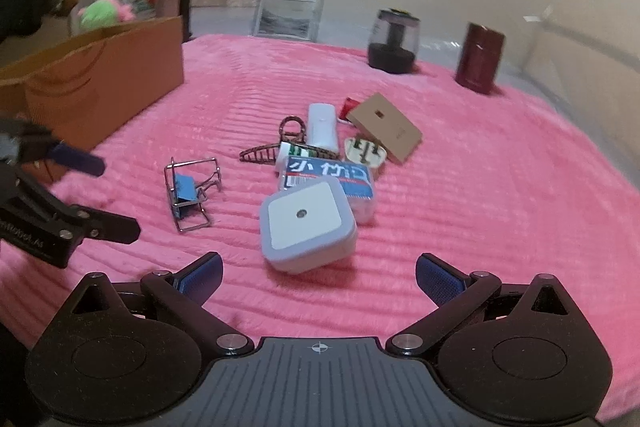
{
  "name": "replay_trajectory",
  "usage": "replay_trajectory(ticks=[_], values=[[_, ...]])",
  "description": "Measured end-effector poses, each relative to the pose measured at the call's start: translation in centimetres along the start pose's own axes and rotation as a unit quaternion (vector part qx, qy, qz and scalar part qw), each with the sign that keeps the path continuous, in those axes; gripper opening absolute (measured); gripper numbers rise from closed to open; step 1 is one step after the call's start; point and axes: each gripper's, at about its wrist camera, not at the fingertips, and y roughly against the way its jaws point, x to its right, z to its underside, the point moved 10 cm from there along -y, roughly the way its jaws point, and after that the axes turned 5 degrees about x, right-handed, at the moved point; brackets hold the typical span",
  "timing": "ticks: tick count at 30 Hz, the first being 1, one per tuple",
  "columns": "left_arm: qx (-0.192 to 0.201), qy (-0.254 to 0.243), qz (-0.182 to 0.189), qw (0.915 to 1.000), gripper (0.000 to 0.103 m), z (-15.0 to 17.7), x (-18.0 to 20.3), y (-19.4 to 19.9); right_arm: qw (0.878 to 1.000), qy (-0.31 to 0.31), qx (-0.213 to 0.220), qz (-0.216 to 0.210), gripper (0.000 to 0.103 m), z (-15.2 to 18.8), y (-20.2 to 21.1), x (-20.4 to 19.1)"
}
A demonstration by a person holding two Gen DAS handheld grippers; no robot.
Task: Organize rigid objects
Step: 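Reach the left tool to the wire clip holder while the right tool approaches the white night light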
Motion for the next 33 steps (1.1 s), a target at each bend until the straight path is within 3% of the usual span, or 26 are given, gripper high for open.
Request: replay_trajectory(ticks=[5,12,21,23,33], values=[[0.0,-0.041,0.016,0.999,0.091,-0.6,0.0,-1.9,0.999,0.051,0.003,-0.01,0.094,0.0,-1.3,-0.7],[-0.001,-0.05,0.037,0.998,0.091,-1.5,-0.5,-4.2,0.997,0.075,-0.003,-0.019,0.088,0.1,-3.0,-0.8],[-0.009,-0.07,0.054,0.9961,0.076,-1.9,-0.2,-5.7,0.996,0.091,-0.002,-0.018,0.083,-0.1,-4.0,-0.7],[-0.007,-0.07,0.054,0.9961,0.068,-1.9,-0.2,-5.8,0.995,0.096,-0.002,-0.017,0.083,-0.1,-4.1,-0.7],[-0.002,-0.068,0.052,0.9963,0.065,-2.2,-0.2,-5.6,0.995,0.096,0.0,-0.014,0.083,-0.2,-4.2,-0.6]])
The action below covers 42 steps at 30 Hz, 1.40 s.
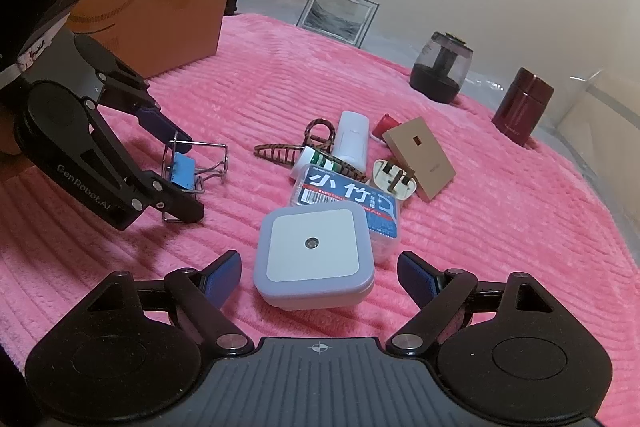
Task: Organize rigid objects
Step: 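Reach the left tool to the wire clip holder while the right tool approaches the white night light, then grasp the wire holder with the left tool while the right tool grasps the white night light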
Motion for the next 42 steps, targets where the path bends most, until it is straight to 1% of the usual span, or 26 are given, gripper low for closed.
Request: replay_trajectory(ticks=[4,9,23,29,32,35,37,42], values=[[0.011,0.003,-0.007,0.9999,0.065,-0.2,-0.1,0.4,1.0,-0.001,0.0,0.002,0.083,0.1,0.1,-0.1],[0.022,0.009,-0.007,0.9997,0.065,-0.6,0.0,1.1,1.0,-0.001,0.003,0.002,0.083,0.0,0.2,-0.1],[0.058,0.027,-0.016,0.9978,0.065,-2.8,-0.6,3.6,1.0,0.009,0.008,-0.004,0.082,-0.2,0.1,-0.6],[0.063,0.039,-0.024,0.997,0.065,-3.0,-1.1,4.4,1.0,0.029,0.009,0.005,0.076,-0.4,-0.5,-1.0],[0.063,0.044,-0.026,0.9967,0.065,-2.9,-1.1,4.6,0.999,0.043,0.005,0.012,0.072,-0.4,-1.0,-1.2],[0.062,0.047,-0.025,0.9967,0.065,-2.7,-1.0,4.7,0.999,0.042,0.003,0.015,0.067,-0.3,-1.4,-1.0],[0.061,0.049,-0.025,0.9966,0.065,-2.6,-1.0,4.7,0.999,0.047,0.002,0.019,0.063,-0.2,-1.6,-0.9],[0.061,0.05,-0.024,0.9966,0.065,-2.7,-1.0,4.8,0.999,0.049,0.004,0.022,0.062,-0.1,-1.6,-0.7]])
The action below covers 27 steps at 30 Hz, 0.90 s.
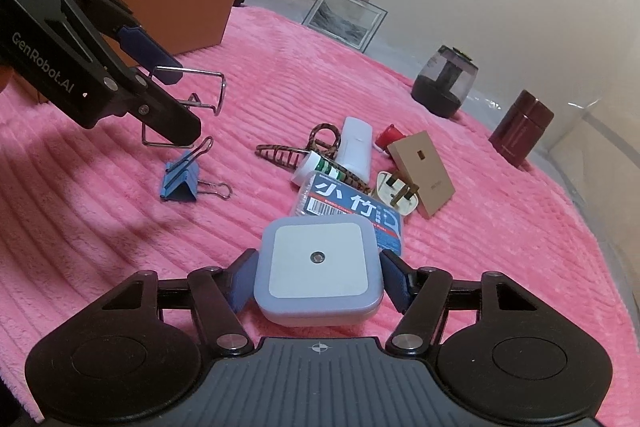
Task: Organize rigid objects
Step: 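Grasp the wire holder with the left tool while the right tool grasps the white night light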
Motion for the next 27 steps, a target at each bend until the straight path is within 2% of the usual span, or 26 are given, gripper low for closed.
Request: replay_trajectory(ticks=[7,13,20,27], values=[[0.009,0.001,0.001,1.0,0.065,-0.9,0.6,1.0,0.999,-0.039,0.021,0.006,0.062,-1.0,1.6,0.8],[0.035,0.004,0.006,0.9994,0.065,-3.6,0.7,4.0,0.997,-0.061,0.05,-0.011,0.062,-4.0,4.2,1.6],[0.064,-0.005,0.008,0.9979,0.065,-7.4,-0.7,9.8,0.99,-0.063,0.093,-0.085,0.062,-10.1,6.5,1.0],[0.062,-0.032,-0.021,0.9973,0.065,-9.3,-6.4,16.4,0.974,-0.055,0.137,-0.17,0.062,-18.1,7.2,-1.4]])
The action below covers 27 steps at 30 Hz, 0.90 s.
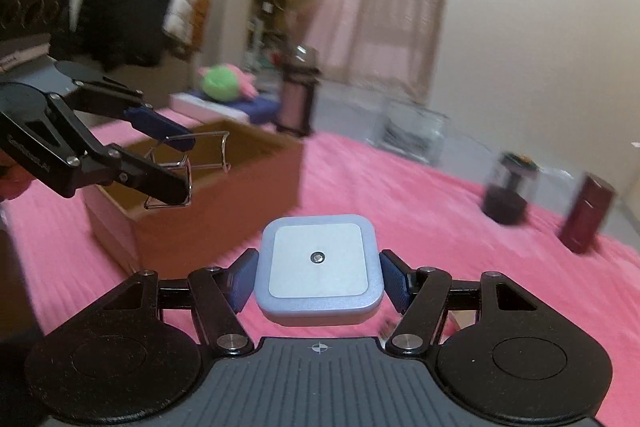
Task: Organize rigid objects
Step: 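Grasp the wire holder with the left tool while the right tool grasps the white night light, then carry the wire holder and night light into the cardboard box with both tools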
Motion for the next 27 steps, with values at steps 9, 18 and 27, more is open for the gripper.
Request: replay_trajectory(ticks=[9,18,27], values=[[-0.031,-0.017,-0.034,0.9988,0.065,1.3,-8.7,6.2,0.995,0.014,0.015,-0.093,0.062,-5.8,-5.3,-6.0],[-0.079,-0.051,-0.039,0.9948,0.065,4.9,-13.6,8.2,0.987,0.052,-0.018,-0.153,0.062,-7.5,-11.1,-11.3],[-0.11,-0.081,-0.015,0.9905,0.065,6.9,-15.3,6.6,0.977,0.102,-0.06,-0.174,0.062,-6.4,-15.4,-14.2]])
